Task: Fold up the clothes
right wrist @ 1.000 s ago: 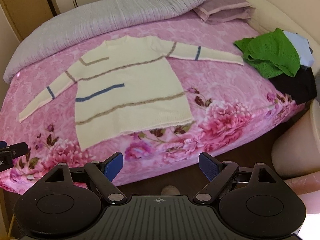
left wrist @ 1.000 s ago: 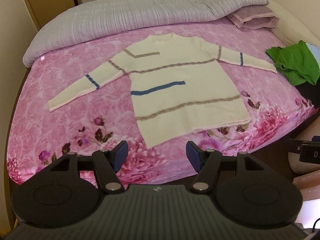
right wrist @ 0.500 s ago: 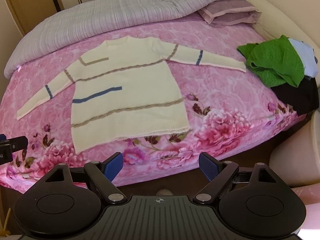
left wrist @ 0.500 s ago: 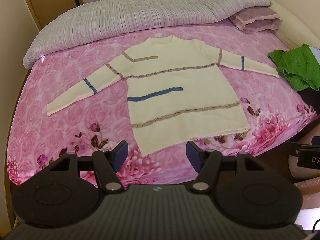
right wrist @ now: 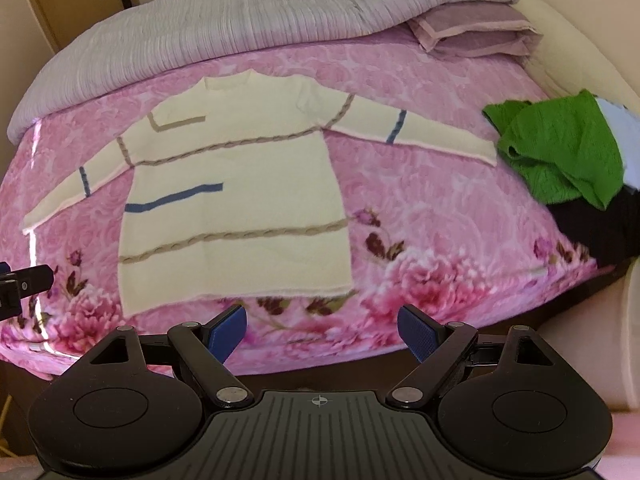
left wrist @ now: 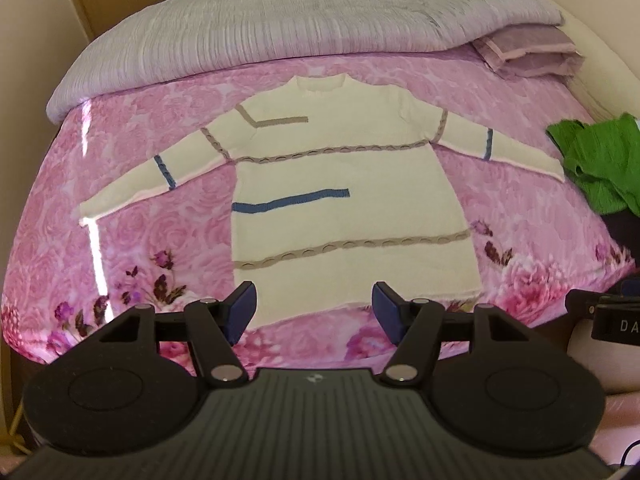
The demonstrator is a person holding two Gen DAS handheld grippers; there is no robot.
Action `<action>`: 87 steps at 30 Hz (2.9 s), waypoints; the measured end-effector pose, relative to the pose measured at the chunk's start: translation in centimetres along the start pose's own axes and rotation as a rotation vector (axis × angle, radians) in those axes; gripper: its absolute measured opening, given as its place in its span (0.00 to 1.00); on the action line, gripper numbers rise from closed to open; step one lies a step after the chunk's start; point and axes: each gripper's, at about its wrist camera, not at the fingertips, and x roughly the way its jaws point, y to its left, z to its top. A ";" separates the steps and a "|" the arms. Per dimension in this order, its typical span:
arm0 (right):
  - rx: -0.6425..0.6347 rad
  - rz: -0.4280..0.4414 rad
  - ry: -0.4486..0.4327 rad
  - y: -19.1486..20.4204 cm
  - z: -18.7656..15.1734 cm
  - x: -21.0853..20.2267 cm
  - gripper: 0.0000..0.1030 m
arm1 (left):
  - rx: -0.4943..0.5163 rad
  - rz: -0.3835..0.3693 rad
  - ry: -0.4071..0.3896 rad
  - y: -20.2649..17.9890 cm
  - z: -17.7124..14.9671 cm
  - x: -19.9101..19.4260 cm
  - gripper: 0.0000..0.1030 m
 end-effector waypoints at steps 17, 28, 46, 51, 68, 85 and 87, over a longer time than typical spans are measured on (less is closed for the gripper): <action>-0.200 0.048 0.000 1.2 6.1 4.6 0.83 | -0.305 0.117 0.016 6.6 1.7 3.3 0.59; -0.185 0.019 0.008 4.3 11.6 9.1 0.83 | -0.329 0.114 0.008 11.4 7.4 9.0 0.59; 0.187 0.115 0.020 5.0 21.0 25.6 0.83 | -1.090 -0.003 -0.084 37.7 4.3 29.6 0.55; 0.216 0.108 0.091 5.5 20.6 30.5 0.83 | -1.326 -0.007 -0.181 43.9 1.9 34.0 0.50; 0.199 0.120 0.162 2.6 21.4 37.9 0.66 | -1.328 0.162 -0.288 46.6 1.6 39.5 0.03; 0.316 0.081 0.076 -9.5 23.0 36.9 0.41 | -0.499 -0.567 -0.259 10.3 17.5 37.3 0.15; 0.314 0.092 0.067 -9.8 23.4 37.0 0.41 | -0.490 -0.542 -0.155 8.0 16.5 39.2 0.15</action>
